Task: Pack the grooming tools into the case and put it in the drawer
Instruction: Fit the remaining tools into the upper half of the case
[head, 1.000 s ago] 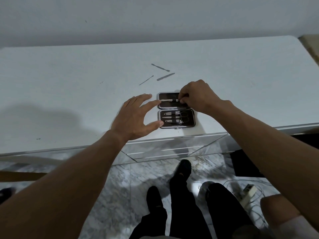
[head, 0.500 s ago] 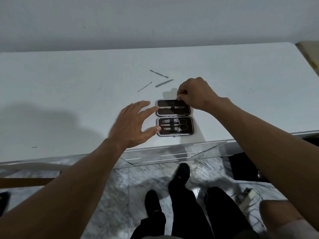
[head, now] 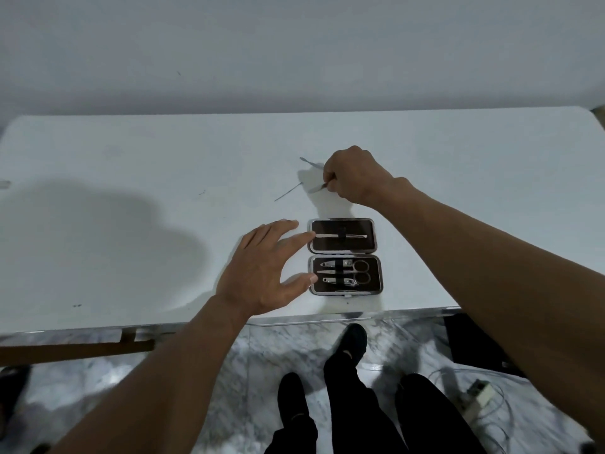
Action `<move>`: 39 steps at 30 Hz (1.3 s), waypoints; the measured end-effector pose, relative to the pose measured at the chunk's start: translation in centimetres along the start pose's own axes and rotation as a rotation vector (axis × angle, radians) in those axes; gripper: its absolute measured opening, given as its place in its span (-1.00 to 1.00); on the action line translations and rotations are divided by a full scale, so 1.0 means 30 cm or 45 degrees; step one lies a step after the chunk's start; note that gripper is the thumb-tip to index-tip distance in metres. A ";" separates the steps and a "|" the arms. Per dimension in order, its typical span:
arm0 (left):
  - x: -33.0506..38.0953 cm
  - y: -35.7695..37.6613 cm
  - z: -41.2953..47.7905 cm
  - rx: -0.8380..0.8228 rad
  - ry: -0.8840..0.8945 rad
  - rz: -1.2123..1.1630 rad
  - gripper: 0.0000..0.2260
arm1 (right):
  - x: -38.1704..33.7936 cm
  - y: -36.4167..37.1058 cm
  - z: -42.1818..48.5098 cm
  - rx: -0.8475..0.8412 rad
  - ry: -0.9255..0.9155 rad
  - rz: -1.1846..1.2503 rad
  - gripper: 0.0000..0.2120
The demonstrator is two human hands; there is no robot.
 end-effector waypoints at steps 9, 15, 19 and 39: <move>0.007 -0.013 0.001 0.051 0.012 0.007 -0.43 | -0.038 -0.018 0.050 -0.222 -0.014 -0.124 -0.85; 0.004 -0.015 0.006 0.071 0.018 0.030 -0.44 | -0.047 -0.013 0.028 -0.187 -0.043 -0.190 -0.92; 0.006 -0.012 0.002 0.076 0.022 0.046 -0.44 | -0.029 -0.007 -0.014 -0.117 -0.038 -0.132 -0.88; 0.000 0.008 -0.010 0.059 0.046 0.075 -0.44 | 0.058 -0.024 -0.427 0.039 0.076 0.142 -0.88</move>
Point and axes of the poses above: each hand's wrist, its own z-axis towards the middle knuckle, its own y-axis out of the palm, x = y × z, the point moved 8 cm from there along z, towards the middle knuckle, and after that the axes turned 1 degree about z, right-handed, at the moved point
